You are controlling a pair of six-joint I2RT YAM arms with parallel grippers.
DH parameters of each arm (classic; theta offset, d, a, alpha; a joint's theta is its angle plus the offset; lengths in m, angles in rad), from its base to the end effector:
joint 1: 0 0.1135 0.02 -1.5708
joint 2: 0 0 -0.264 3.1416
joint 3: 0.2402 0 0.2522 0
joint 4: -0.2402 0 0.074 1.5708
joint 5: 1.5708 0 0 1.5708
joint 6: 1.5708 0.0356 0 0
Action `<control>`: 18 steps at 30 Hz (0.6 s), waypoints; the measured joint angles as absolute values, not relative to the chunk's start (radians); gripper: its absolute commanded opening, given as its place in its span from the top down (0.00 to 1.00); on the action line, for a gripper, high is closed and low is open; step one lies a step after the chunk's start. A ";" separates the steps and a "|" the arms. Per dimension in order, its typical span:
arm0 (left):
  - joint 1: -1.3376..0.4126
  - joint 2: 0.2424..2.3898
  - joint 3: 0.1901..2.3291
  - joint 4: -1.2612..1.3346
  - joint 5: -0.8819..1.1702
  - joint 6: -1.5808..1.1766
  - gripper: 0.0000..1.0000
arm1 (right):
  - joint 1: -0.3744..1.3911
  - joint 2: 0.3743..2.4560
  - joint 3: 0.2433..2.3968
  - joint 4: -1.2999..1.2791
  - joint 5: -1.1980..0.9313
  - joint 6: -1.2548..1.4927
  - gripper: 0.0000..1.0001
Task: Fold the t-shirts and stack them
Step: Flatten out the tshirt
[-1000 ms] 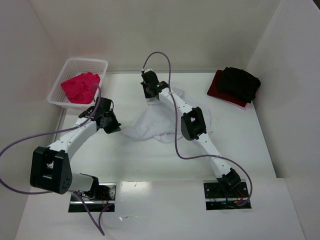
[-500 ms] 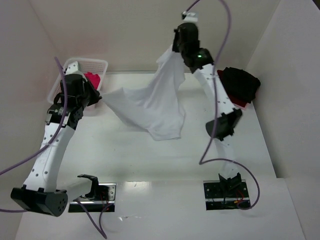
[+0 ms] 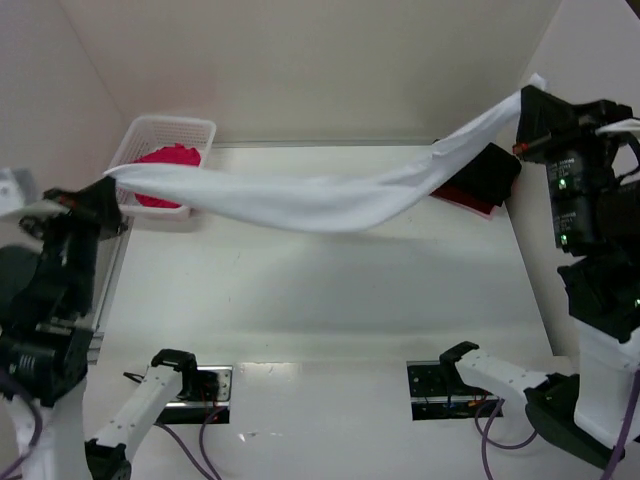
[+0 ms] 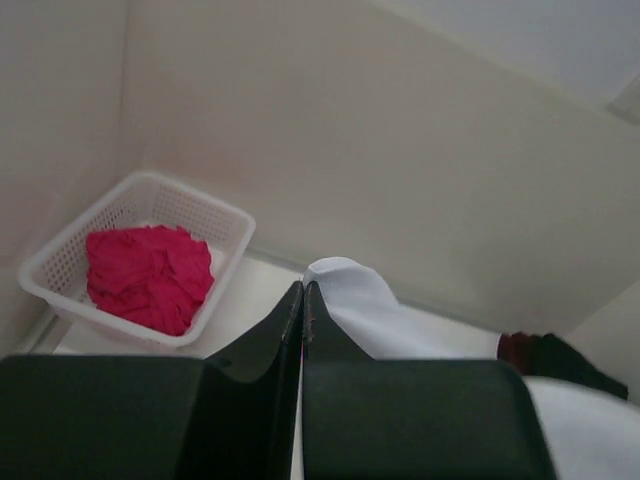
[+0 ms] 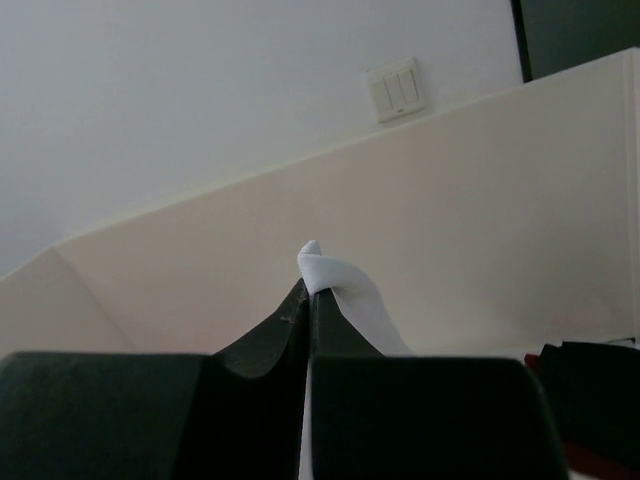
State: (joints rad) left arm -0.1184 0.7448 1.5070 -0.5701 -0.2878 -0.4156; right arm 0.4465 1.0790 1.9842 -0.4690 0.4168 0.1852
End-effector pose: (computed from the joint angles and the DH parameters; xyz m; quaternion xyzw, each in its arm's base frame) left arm 0.0685 0.0020 0.5256 -0.2026 0.6061 -0.1135 0.7607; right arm 0.0928 0.0284 0.6210 0.1045 0.5440 0.1506 0.8188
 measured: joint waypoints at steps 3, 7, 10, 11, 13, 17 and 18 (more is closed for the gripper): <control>-0.118 0.598 1.523 -0.578 -0.330 -0.414 1.00 | 0.447 0.995 1.908 -0.510 0.396 0.210 1.00; -0.120 0.529 1.573 -0.579 -0.369 -0.420 1.00 | 0.447 0.981 1.873 -0.548 0.373 0.228 1.00; -0.120 0.537 1.577 -0.602 -0.379 -0.422 1.00 | 0.447 0.996 1.848 -0.587 0.347 0.242 1.00; -0.120 0.543 1.575 -0.608 -0.379 -0.422 1.00 | 0.447 0.999 1.844 -0.589 0.344 0.244 1.00; -0.120 0.563 1.565 -0.627 -0.378 -0.422 1.00 | 0.447 1.005 1.826 -0.598 0.330 0.251 1.00; -0.120 0.582 1.522 -0.645 -0.369 -0.423 1.00 | 0.447 1.019 1.811 -0.603 0.321 0.257 1.00; -0.120 0.580 1.494 -0.646 -0.358 -0.426 1.00 | 0.446 1.023 1.805 -0.599 0.319 0.258 1.00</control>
